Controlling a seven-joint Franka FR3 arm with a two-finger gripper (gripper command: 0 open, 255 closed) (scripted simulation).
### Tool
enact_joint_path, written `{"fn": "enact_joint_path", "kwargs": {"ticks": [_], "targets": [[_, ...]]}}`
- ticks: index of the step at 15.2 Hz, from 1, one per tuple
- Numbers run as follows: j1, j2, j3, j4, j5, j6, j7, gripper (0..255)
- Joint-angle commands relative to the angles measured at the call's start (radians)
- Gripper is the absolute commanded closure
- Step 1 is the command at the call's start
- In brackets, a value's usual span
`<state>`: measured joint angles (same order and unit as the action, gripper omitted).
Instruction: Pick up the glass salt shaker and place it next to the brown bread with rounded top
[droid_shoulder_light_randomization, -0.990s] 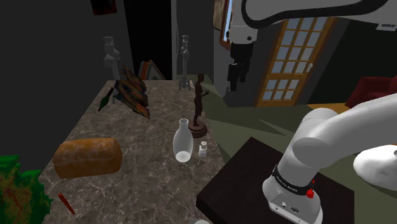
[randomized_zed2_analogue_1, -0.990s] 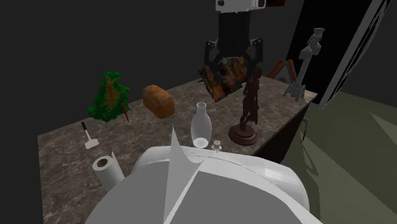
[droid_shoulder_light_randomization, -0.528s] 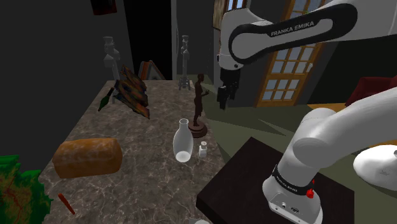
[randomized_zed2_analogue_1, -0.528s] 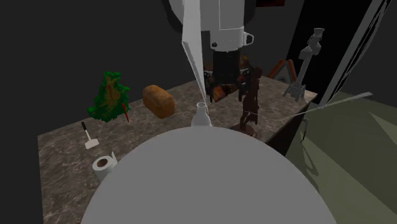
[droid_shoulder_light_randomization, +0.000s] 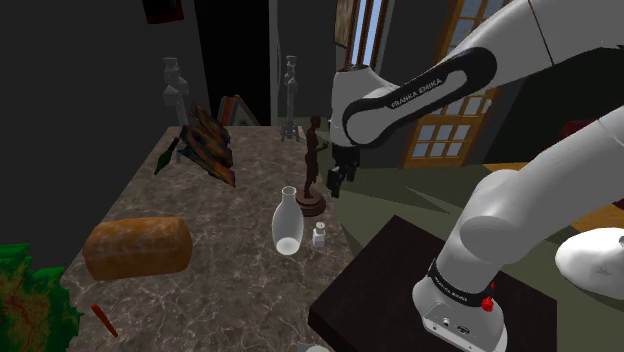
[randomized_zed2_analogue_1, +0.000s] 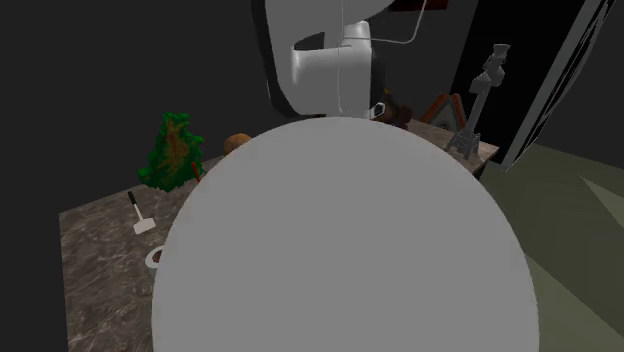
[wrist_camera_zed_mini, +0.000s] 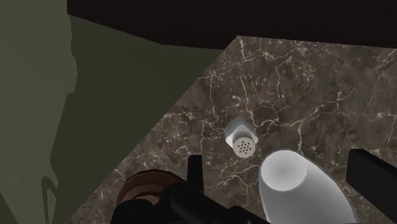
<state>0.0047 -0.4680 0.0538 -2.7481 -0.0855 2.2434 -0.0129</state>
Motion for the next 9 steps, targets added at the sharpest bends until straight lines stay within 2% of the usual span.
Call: {"fn": "enact_joint_path", "kwargs": {"ticks": [1, 6, 9], "targets": [[-0.004, 0.074, 0.01, -0.022, -0.01, 0.106, 0.022, 0], [-0.029, 0.294, 0.036, -0.024, -0.071, 0.342, 0.094, 0], [-0.051, 0.441, 0.047, 0.001, -0.154, 0.471, 0.171, 0]]}}
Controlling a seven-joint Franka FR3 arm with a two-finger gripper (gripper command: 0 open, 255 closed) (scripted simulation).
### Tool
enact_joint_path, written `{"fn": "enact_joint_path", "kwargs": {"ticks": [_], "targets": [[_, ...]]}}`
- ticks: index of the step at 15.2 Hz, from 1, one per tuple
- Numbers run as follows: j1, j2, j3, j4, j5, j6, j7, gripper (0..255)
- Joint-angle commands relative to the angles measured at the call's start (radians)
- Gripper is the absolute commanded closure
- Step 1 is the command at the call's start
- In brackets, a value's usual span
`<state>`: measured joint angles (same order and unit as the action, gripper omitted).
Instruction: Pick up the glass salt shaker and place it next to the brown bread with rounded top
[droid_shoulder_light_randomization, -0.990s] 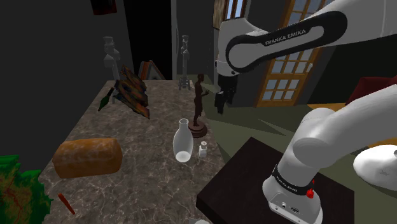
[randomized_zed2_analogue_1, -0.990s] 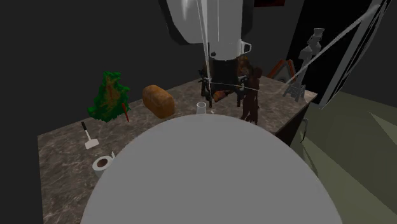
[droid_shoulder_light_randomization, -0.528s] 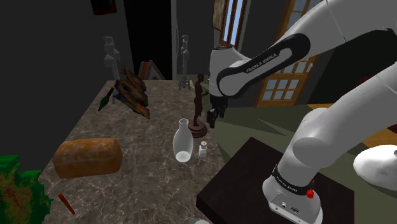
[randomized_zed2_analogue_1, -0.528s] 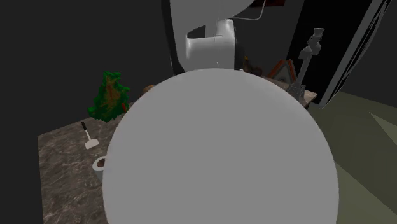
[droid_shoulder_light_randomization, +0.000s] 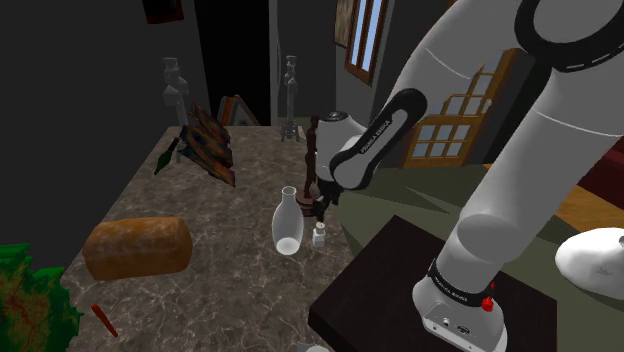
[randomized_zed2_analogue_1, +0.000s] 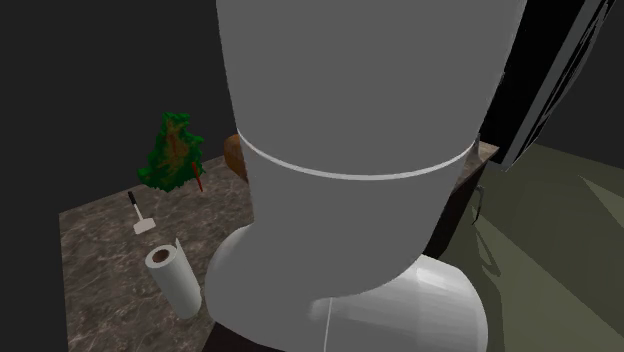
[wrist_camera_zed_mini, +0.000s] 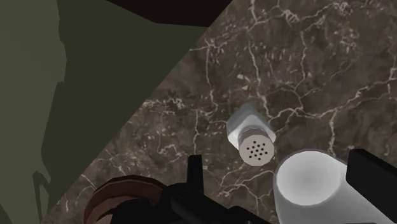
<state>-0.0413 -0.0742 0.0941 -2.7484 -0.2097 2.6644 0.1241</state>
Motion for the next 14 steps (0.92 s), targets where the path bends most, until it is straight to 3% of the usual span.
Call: {"fn": "enact_joint_path", "kwargs": {"ticks": [1, 2, 10, 14], "targets": [[-0.009, 0.098, 0.005, 0.014, -0.069, 0.088, 0.068, 0], [-0.011, 0.148, -0.001, 0.03, -0.114, 0.125, 0.107, 0], [0.022, 0.307, -0.076, 0.068, -0.27, 0.243, 0.227, 0], [0.024, 0.307, -0.078, 0.068, -0.268, 0.243, 0.226, 0]]}}
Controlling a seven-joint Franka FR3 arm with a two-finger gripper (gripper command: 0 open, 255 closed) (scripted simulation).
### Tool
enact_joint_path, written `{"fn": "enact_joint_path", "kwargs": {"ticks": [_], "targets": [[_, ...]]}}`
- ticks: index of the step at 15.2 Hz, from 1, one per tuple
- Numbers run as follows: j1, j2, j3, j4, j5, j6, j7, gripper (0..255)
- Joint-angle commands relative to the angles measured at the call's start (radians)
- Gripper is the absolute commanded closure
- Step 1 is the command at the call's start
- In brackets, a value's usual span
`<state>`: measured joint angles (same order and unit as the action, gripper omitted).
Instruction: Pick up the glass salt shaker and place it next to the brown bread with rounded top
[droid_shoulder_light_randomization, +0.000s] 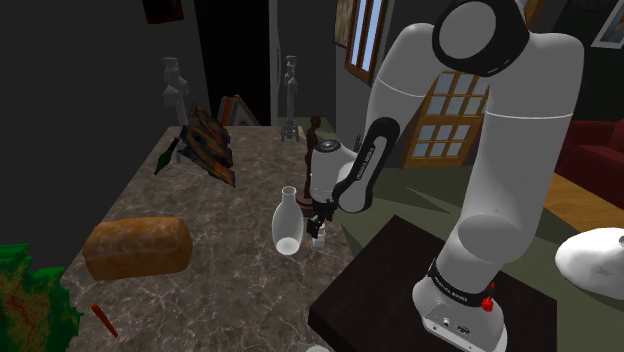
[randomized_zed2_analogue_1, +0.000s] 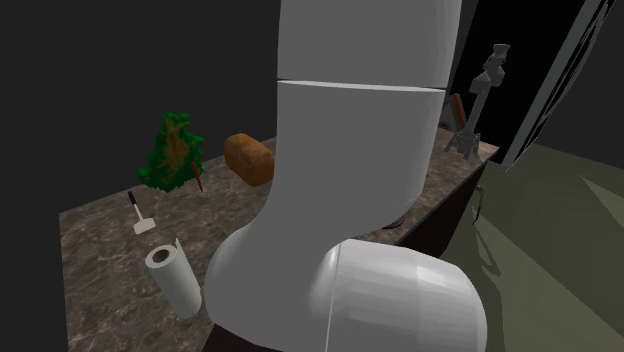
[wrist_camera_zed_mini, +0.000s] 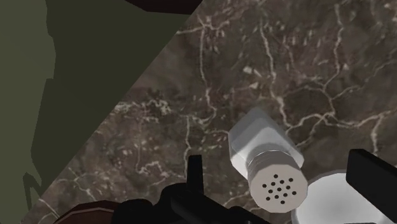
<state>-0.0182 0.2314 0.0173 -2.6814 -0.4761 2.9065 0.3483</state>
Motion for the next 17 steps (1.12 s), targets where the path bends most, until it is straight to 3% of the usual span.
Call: {"fn": "enact_joint_path", "kwargs": {"ticks": [1, 4, 5, 14, 17], "targets": [[0.001, 0.002, -0.001, 0.001, -0.002, 0.001, 0.002, 0], [0.001, 0.002, -0.001, 0.001, -0.002, 0.001, 0.001, 0], [0.001, 0.002, -0.001, 0.001, -0.002, 0.001, 0.001, 255], [0.001, 0.002, -0.001, 0.001, -0.002, 0.001, 0.002, 255], [-0.023, -0.054, 0.033, -0.014, 0.051, -0.04, -0.044, 255]]}}
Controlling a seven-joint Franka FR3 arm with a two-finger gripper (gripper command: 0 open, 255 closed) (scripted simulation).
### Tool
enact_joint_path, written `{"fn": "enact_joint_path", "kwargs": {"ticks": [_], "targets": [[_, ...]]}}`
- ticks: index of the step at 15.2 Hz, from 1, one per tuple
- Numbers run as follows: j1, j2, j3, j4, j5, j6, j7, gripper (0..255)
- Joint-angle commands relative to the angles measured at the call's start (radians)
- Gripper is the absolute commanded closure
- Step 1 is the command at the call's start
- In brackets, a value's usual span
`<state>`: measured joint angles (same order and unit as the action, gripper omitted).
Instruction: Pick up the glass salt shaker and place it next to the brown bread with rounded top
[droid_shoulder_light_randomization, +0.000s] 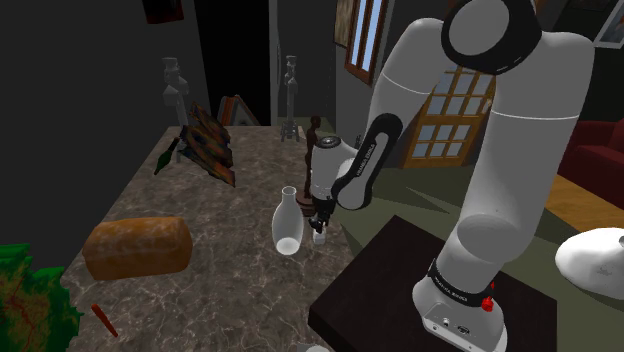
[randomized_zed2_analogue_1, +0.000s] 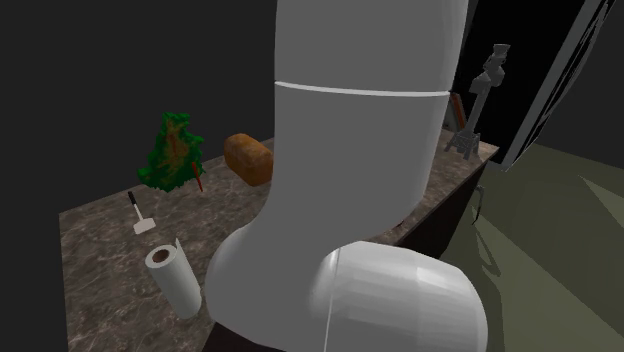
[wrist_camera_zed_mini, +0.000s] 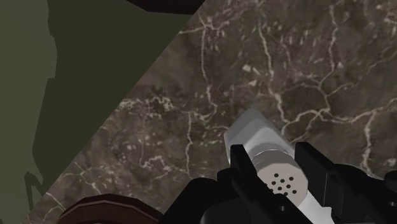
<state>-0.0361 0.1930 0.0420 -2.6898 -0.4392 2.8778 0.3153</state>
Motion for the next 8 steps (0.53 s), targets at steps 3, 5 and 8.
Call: {"fn": "enact_joint_path", "kwargs": {"ticks": [3, 5, 8], "targets": [[-0.02, -0.071, 0.036, -0.016, 0.069, -0.053, -0.056, 255], [-0.025, -0.107, 0.049, -0.022, 0.105, -0.082, -0.086, 255], [-0.027, -0.16, 0.061, -0.028, 0.154, -0.126, -0.126, 255]]}}
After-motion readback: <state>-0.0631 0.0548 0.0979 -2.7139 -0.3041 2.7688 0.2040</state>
